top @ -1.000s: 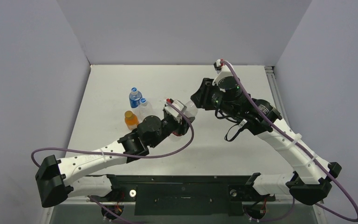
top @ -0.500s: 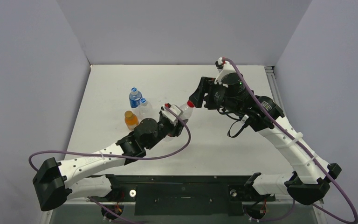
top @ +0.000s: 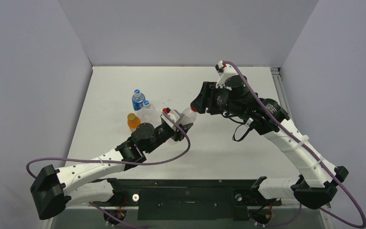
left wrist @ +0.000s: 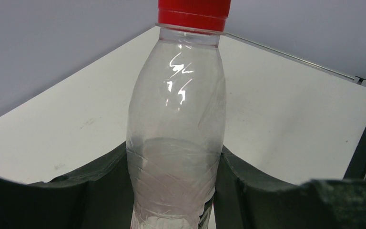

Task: Screw on the bottle caps
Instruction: Place the plastic bottle at the center of the board.

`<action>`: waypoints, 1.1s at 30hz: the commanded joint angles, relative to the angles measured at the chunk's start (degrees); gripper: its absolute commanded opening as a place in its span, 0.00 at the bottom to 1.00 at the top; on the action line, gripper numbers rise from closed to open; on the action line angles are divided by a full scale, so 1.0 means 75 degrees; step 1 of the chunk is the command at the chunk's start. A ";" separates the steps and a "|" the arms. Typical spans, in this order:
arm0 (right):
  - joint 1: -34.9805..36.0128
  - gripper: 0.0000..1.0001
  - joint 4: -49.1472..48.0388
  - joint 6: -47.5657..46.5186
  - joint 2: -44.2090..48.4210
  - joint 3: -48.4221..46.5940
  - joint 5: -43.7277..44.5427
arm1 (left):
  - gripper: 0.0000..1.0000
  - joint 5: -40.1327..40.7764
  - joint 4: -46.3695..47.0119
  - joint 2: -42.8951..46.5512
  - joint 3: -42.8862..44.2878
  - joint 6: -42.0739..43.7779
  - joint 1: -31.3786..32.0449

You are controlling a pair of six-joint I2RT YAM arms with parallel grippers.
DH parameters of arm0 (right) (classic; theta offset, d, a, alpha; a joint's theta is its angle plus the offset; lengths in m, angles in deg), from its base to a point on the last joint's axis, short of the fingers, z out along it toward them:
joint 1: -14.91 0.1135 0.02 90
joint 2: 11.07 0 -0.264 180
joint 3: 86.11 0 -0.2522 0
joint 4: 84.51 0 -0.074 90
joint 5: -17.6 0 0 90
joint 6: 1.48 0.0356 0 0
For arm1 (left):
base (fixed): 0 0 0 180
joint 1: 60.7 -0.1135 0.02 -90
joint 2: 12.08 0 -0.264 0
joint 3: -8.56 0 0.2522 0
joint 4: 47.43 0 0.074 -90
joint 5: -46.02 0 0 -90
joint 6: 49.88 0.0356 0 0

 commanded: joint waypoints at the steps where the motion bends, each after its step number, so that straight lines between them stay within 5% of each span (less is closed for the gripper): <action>1: 0.0220 0.51 -0.0116 -0.0094 -0.0168 -0.0097 -0.0120 | 0.00 -0.0198 0.0531 0.0158 0.0048 -0.0098 -0.0055; 15: 0.0460 0.36 0.0217 -0.0229 -0.0401 -0.0310 0.0314 | 0.00 -0.0360 0.0627 0.0213 -0.0009 -0.0215 -0.0151; 20: 0.0541 0.19 0.0448 -0.0379 -0.0566 -0.0561 0.0540 | 0.02 -0.0443 0.0613 0.0250 -0.0010 -0.0223 -0.0187; 22: 0.0551 0.10 0.0520 -0.0411 -0.0632 -0.0681 0.0670 | 0.10 -0.0476 0.0557 0.0275 -0.0007 -0.0223 -0.0206; 25: 0.0572 0.00 0.0642 -0.0500 -0.0722 -0.0956 0.1089 | 0.49 -0.0413 0.0439 0.0350 -0.0015 -0.0461 -0.0228; 29: 0.0581 0.00 0.0788 -0.0719 -0.0959 -0.1471 0.1448 | 1.00 -0.0209 0.0062 0.0604 0.0021 -0.0654 -0.0286; 33: 0.0608 0.00 0.0833 -0.0996 -0.1340 -0.1912 0.1755 | 0.97 0.0014 -0.0666 0.1079 0.0201 -0.0768 -0.0366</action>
